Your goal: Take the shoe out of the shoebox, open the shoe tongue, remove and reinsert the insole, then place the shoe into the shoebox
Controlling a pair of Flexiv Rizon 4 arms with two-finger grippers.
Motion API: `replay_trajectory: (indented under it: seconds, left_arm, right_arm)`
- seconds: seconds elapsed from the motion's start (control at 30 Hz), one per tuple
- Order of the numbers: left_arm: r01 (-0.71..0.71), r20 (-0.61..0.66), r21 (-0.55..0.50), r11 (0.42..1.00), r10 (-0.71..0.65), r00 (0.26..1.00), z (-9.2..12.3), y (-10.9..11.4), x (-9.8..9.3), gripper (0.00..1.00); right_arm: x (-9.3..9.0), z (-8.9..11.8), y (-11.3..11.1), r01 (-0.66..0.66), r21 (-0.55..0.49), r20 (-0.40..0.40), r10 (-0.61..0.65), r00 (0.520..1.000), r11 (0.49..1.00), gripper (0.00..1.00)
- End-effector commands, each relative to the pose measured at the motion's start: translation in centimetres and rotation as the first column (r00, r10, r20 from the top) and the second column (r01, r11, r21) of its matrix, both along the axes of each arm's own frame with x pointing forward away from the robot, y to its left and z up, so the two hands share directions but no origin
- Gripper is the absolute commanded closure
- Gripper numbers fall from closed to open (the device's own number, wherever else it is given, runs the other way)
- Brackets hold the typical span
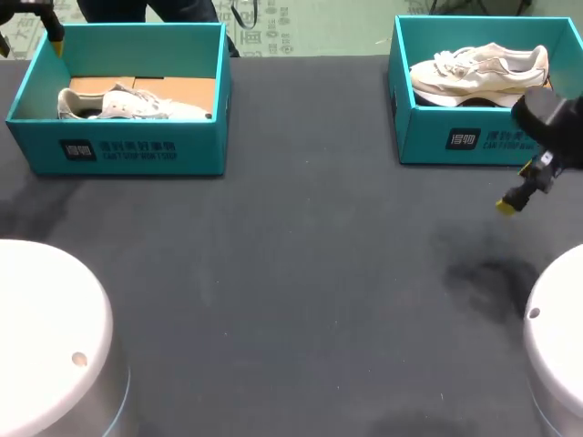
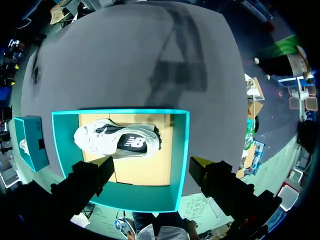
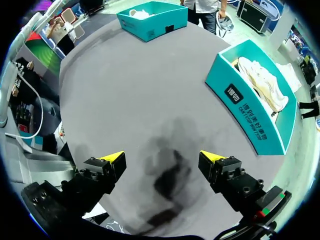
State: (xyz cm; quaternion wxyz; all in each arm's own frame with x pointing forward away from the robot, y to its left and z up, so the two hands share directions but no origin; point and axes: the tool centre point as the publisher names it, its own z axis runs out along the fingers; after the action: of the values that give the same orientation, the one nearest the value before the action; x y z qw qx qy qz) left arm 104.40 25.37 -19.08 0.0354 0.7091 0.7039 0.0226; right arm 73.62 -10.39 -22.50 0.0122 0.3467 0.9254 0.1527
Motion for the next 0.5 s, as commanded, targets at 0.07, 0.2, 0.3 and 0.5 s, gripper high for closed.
replay_trajectory:
  seconds: [0.07, 0.2, 0.3, 0.5]
  left_arm:
    - [0.001, 0.002, 0.002, 1.000, -0.001, 1.000, 0.02, 0.03, -0.11, 0.00]
    - [0.001, 0.002, 0.002, 1.000, -0.001, 1.000, 0.02, 0.03, -0.11, 0.00]
    - [0.001, 0.002, 0.002, 1.000, -0.001, 1.000, 0.02, 0.03, -0.11, 0.00]
    - [0.001, 0.002, 0.002, 1.000, -0.001, 1.000, 0.02, 0.03, -0.11, 0.00]
  right_arm:
    - [4.65, 0.75, -2.31, 0.016, -0.097, -0.133, -0.029, 0.991, 0.995, 0.00]
    - [4.65, 0.75, -2.31, 0.016, -0.097, -0.133, -0.029, 0.991, 0.995, 0.00]
    - [4.65, 0.75, -2.31, 0.016, -0.097, -0.133, -0.029, 0.991, 0.995, 0.00]
    - [4.65, 0.75, -2.31, 0.016, -0.097, -0.133, -0.029, 0.991, 0.995, 0.00]
